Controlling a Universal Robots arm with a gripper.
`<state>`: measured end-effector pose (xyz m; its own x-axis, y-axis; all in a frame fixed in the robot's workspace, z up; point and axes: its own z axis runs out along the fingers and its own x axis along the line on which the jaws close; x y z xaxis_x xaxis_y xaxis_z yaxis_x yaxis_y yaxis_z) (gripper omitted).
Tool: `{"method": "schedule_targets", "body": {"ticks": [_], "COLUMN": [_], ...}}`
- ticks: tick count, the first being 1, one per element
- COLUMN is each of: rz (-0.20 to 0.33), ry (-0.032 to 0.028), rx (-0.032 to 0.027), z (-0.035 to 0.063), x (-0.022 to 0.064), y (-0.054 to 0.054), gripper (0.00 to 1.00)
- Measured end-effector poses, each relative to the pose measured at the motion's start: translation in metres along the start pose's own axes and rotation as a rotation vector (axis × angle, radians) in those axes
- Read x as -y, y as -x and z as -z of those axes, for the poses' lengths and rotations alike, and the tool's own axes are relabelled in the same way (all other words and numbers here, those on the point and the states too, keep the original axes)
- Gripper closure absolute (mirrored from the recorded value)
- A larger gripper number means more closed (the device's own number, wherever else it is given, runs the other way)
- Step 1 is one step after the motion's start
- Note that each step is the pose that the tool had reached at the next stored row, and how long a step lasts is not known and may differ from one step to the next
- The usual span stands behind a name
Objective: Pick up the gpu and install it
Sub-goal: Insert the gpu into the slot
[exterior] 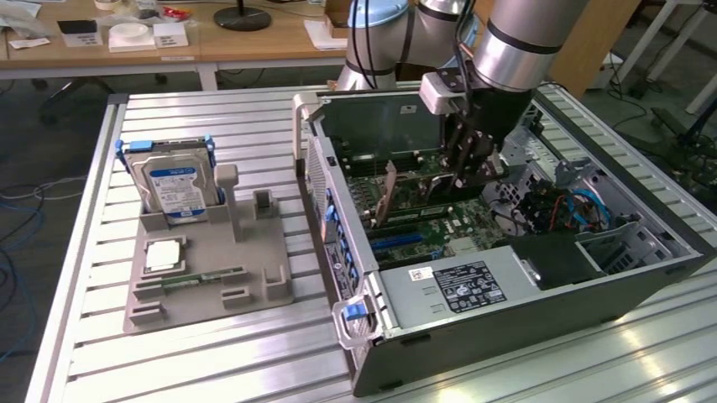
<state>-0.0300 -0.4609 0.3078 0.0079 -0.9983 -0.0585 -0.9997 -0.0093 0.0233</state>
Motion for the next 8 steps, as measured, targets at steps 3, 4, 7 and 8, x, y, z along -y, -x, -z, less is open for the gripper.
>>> {"method": "schedule_targets", "body": {"ticks": [3,4,7,8], "rz": [0.000,0.000,-0.001,-0.001], "ry": [0.0001,0.0001,0.0002,0.0001], "rx": [-0.0003,-0.0001,0.0000,0.0001], "z": [-0.0014,-0.0020,-0.0023,-0.0023], "x": [0.0000,0.0000,0.0000,0.0000], "y": [-0.0001,-0.0002,-0.0002,-0.0002], "gripper": [0.73,0.73,0.73,0.73]}}
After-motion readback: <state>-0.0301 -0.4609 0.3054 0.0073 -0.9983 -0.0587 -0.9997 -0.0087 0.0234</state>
